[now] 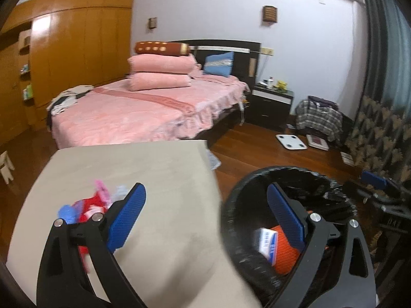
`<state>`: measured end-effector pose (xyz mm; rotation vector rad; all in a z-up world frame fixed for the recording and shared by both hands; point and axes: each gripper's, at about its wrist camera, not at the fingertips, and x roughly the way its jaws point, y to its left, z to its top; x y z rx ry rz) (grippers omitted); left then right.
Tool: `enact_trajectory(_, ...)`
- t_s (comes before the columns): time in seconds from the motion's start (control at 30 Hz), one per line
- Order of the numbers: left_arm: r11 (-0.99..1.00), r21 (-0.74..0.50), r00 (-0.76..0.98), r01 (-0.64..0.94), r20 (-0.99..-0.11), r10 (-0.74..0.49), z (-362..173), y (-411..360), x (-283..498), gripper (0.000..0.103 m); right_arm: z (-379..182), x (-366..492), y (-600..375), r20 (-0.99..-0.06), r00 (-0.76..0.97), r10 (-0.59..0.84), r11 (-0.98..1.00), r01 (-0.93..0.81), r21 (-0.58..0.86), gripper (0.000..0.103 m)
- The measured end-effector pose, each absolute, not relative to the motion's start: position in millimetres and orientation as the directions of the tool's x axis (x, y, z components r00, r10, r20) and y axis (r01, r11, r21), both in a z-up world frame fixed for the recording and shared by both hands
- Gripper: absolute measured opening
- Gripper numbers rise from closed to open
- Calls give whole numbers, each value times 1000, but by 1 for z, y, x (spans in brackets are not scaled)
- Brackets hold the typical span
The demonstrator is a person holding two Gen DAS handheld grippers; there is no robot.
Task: Collect trash
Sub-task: 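Open both grippers to drop the box and sleeve into the bin, then grasp the blue plastic bag on the table with the left gripper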
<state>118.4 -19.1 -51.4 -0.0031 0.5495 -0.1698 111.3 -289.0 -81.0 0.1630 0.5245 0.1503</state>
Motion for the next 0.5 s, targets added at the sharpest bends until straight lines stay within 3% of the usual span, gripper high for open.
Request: enact_trajectory(0.5, 995, 8, 853, -101, -514, 91, -61, 124, 109, 93, -90, 162, -149, -492, 804, 335, 942, -293, 161, 97)
